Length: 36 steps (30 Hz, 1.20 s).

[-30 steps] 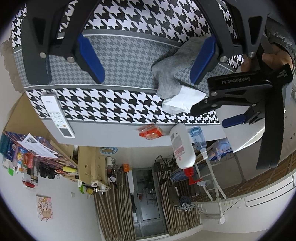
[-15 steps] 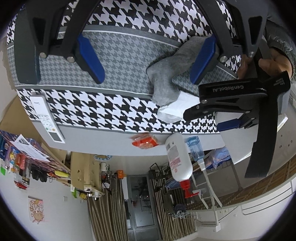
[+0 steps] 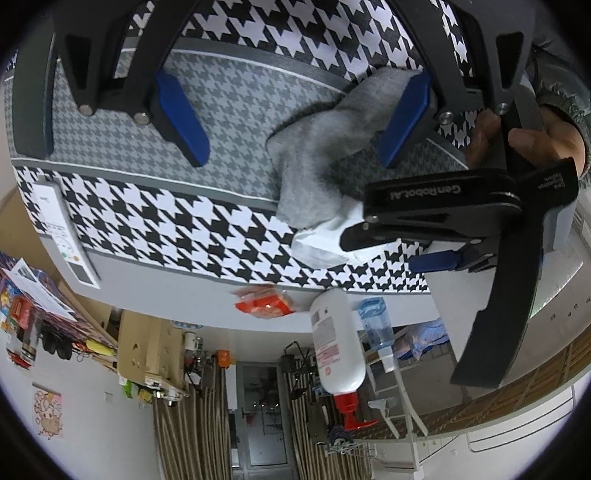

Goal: Organize soft objects
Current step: 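Lower the left gripper onto the white tissue while the right gripper descends onto the grey sock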

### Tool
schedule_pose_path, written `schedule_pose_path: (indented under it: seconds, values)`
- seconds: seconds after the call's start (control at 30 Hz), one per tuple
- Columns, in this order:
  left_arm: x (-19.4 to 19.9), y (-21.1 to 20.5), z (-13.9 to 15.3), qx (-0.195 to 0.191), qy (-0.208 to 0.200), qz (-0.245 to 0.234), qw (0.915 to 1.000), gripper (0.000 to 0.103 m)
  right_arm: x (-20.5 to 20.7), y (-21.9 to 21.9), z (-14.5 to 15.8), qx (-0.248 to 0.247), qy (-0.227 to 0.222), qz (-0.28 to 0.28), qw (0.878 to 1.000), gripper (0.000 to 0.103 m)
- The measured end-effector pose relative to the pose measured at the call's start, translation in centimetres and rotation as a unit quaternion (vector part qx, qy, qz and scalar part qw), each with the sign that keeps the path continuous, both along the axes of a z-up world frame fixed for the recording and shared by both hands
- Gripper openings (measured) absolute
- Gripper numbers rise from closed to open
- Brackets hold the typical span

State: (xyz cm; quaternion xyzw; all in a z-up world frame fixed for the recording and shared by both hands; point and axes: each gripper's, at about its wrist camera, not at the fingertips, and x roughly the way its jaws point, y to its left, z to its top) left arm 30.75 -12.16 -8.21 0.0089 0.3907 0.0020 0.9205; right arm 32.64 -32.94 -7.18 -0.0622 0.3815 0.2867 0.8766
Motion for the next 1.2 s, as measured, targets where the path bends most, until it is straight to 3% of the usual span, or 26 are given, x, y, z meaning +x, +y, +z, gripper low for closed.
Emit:
schedule_pose_path:
  seconds: [0.27, 0.53, 0.77, 0.87, 0.97, 1.13, 1.2]
  values:
    - [0.4, 0.4, -0.9, -0.003, 0.019, -0.009, 0.9998, 0.080, 0.3, 0.4, -0.4, -0.004, 0.008, 0.003, 1.000, 0.095]
    - [0.9, 0.3, -2.2, -0.013, 0.054, -0.021, 0.9982, 0.056, 0.7, 0.7, -1.0, -0.006, 0.020, 0.009, 1.000, 0.095]
    - [0.7, 0.3, -2.2, -0.004, 0.051, -0.022, 0.9985, 0.037, 1.2, 1.1, -1.7, -0.010, 0.036, 0.014, 0.999, 0.085]
    - [0.6, 0.0, -2.2, 0.002, 0.050, -0.031, 0.9982, 0.028, 1.4, 1.3, -2.0, -0.009, 0.041, 0.016, 0.999, 0.075]
    - [0.5, -0.5, -2.2, 0.003, 0.050, -0.043, 0.9978, 0.012, 1.5, 1.5, -2.5, -0.012, 0.049, 0.019, 0.999, 0.062]
    - [0.3, -0.6, -2.2, -0.002, 0.051, -0.051, 0.9974, 0.001, 1.3, 1.5, -2.6, -0.013, 0.043, 0.018, 0.999, 0.046]
    - [0.1, -0.6, -2.2, -0.003, 0.051, -0.053, 0.9973, 0.000, 1.3, 1.5, -2.6, -0.012, 0.043, 0.021, 0.999, 0.034]
